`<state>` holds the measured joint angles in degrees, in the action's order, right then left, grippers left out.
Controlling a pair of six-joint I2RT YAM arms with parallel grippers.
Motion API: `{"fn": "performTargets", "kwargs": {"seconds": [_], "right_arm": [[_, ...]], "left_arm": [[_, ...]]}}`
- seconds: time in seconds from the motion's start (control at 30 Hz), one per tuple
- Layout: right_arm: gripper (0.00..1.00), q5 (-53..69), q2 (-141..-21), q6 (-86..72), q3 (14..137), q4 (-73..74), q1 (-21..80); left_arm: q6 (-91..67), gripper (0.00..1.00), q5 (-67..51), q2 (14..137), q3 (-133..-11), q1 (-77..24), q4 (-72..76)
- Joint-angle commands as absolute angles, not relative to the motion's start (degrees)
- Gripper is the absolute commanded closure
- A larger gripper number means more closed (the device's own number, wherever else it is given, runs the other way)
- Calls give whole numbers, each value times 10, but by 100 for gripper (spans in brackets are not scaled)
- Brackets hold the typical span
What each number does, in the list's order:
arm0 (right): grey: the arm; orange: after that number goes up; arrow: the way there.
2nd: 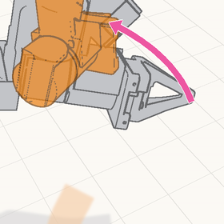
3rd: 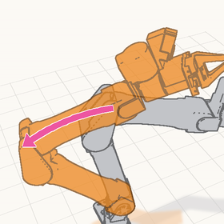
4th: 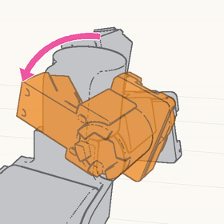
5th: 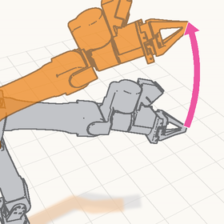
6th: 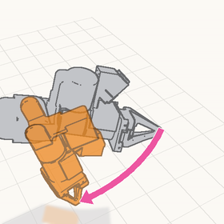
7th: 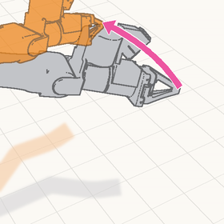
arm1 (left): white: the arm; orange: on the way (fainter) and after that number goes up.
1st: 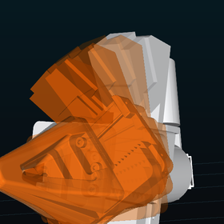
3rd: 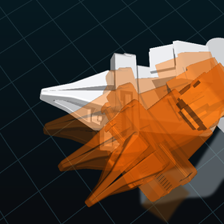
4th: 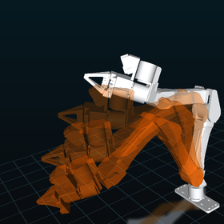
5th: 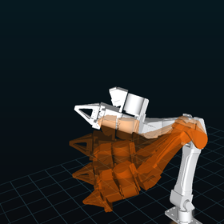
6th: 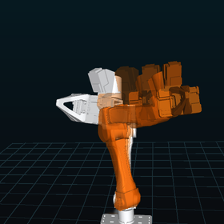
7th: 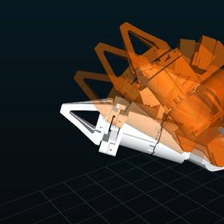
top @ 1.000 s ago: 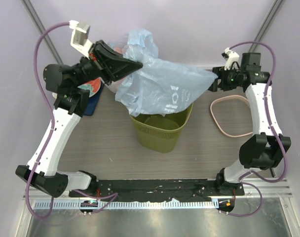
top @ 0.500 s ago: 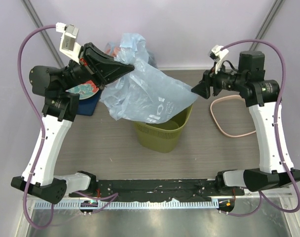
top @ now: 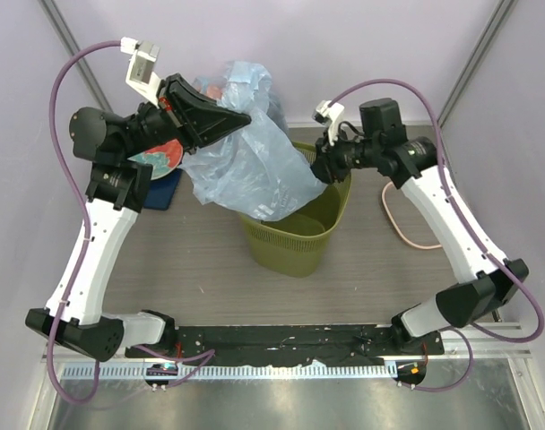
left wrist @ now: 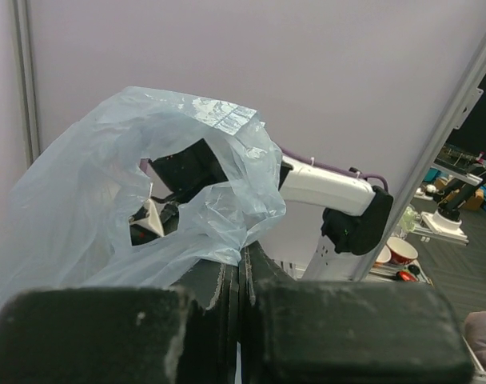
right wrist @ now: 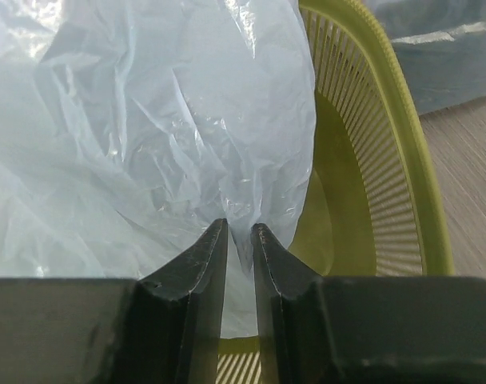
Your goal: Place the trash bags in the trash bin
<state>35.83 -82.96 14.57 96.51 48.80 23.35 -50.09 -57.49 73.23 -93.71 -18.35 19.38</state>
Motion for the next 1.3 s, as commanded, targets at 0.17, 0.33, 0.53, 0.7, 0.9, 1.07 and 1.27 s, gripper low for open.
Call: {"fn": "performTargets", "kwargs": {"seconds": [0.17, 0.33, 0.53, 0.7, 0.9, 1.07, 1.27], "right_arm": [[54, 277, -841, 139, 989, 468, 239], [25, 276, -788, 106, 1020, 502, 190], [22, 275, -752, 53, 1082, 554, 154], [24, 376, -721, -29, 1074, 542, 155], [26, 431, -708, -114, 1034, 452, 156], [23, 476, -736, -212, 1020, 354, 162], [21, 486, -748, -236, 1006, 312, 192]], "left_arm": [[-433, 100, -546, 739, -884, -209, 125], [-385, 100, -519, 750, -855, -257, 103], [-334, 100, -464, 789, -860, -301, 63], [-324, 100, -446, 802, -862, -326, 49], [-323, 100, -457, 809, -869, -348, 44], [-279, 100, -454, 808, -870, -364, 4], [-250, 100, -440, 808, -886, -369, -40]]}}
